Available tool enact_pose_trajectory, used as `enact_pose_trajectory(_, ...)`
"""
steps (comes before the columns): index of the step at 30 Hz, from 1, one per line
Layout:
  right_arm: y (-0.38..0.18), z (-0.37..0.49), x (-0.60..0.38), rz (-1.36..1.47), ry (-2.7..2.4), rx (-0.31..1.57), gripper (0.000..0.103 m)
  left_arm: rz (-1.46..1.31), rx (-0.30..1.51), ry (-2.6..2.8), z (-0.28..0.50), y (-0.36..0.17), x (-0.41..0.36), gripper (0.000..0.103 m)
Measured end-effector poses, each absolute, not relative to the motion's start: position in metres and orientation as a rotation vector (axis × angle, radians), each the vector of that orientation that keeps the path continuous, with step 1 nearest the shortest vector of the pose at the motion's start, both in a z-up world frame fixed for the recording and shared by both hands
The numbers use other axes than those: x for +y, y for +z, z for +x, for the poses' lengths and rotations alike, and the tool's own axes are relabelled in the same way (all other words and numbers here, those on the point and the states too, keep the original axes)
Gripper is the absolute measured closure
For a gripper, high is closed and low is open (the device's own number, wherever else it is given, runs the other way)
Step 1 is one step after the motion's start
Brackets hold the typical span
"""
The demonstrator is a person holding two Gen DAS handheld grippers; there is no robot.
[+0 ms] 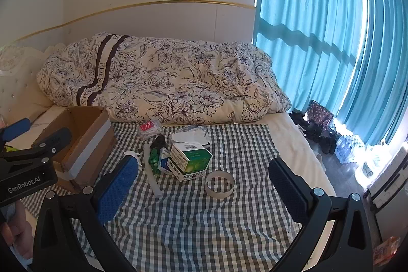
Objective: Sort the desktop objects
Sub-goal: 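Move the right tool toward the tape roll while the left tool approaches the white tube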
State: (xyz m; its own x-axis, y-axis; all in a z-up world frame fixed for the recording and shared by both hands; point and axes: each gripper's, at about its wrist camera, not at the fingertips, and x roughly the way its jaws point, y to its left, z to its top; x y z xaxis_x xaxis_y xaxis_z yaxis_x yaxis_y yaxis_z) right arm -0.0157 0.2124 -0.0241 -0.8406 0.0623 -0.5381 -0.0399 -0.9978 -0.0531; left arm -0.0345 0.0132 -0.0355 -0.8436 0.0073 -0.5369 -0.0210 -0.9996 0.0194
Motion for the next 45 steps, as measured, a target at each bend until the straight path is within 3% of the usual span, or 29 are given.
enact_pose_trajectory(16, -0.086, -0.07, 0.236, -0.961, 2.948, -0.08, 0.0, -1.014, 0.044, 2.956, -0.093, -0.103, 0.023, 0.0)
enact_pose_trajectory(39, -0.206, -0.14, 0.266, -1.261, 2.861, -0.048, 0.0, -1.349, 0.013, 2.786, -0.182, -0.246, 0.046, 0.0)
enact_pose_trajectory(45, -0.227, -0.152, 0.27, -1.319, 2.866, -0.019, 0.021, -1.426, -0.001, 2.741, -0.197, -0.282, 0.05, 0.006)
